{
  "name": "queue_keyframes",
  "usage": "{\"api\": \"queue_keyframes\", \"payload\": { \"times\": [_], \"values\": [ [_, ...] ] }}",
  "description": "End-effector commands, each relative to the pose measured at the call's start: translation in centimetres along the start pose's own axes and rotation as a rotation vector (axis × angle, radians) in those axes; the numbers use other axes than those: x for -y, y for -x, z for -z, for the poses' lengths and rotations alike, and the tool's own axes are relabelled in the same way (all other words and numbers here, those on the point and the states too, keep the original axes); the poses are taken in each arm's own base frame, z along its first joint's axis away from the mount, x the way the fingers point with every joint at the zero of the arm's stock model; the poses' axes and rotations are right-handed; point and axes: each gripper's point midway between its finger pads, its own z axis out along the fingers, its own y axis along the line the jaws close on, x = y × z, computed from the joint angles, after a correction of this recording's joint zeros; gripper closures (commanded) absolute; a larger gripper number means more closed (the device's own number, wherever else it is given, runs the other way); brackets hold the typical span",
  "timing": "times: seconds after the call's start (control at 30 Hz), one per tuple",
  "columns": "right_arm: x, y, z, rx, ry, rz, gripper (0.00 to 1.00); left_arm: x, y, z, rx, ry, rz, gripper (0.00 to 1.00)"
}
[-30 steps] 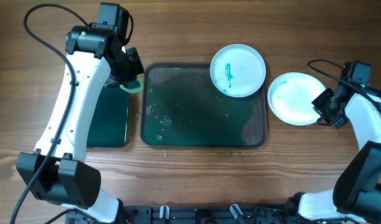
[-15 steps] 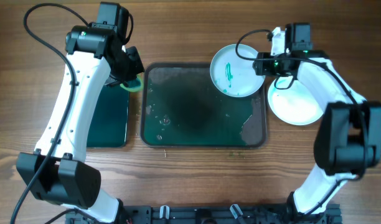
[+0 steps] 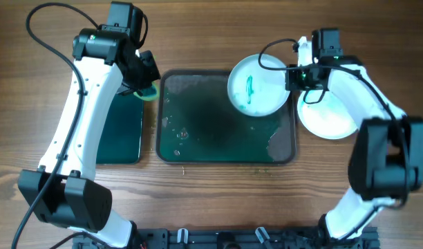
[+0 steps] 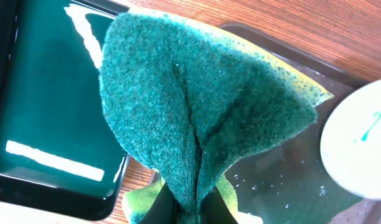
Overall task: Clean dirty plates on tray and stack at the side
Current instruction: 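Grip the top plate with the right gripper and scrub it with the sponge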
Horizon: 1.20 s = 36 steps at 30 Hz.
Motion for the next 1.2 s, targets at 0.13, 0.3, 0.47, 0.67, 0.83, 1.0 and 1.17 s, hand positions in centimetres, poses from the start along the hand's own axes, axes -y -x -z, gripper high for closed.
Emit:
{"api": "queue_keyframes", "payload": {
  "times": [0.13, 0.3, 0.47, 0.67, 0.83, 1.0, 1.17],
  "values": [
    [-9.4, -9.6, 1.0, -0.288, 0.061, -0.071, 0.96, 1.5, 0.1, -0.5, 0.017, -0.007, 0.01, 0.96],
    [-11.6, -12.4, -0.4, -0.343, 0.107, -0.028, 0.96, 3.9, -1.8, -2.8, -0.005, -0.038, -0.007, 0.96],
    [-12.8, -14.1, -2.8, -0.389, 0.112, -0.011, 0.96, 4.0, -3.5, -5.9, -0.04, -0.042, -0.081, 0.96],
    [-14.2, -11.7, -4.4, -0.303, 0.147, -0.174, 0.96, 4.6, -6.2, -8.4, -0.11, -0.077, -0.016, 0.96],
    [-14.6, -10.8, -7.3, -0.267, 0.168, -0.232, 0.96, 6.3, -9.3, -11.8, -0.119, -0.115, -0.059, 0.96],
    [-14.7, -10.7, -7.4, -0.266, 0.177, -0.224, 0.96, 7.0, -12.2, -16.5, -0.217, -0.114, -0.119, 0.96],
    [-14.8, -10.7, -7.4, -0.263, 0.18, -0.219, 0.96, 7.6, -14.7, -19.1, -0.33, -0.193, -0.328, 0.96]
  ]
}}
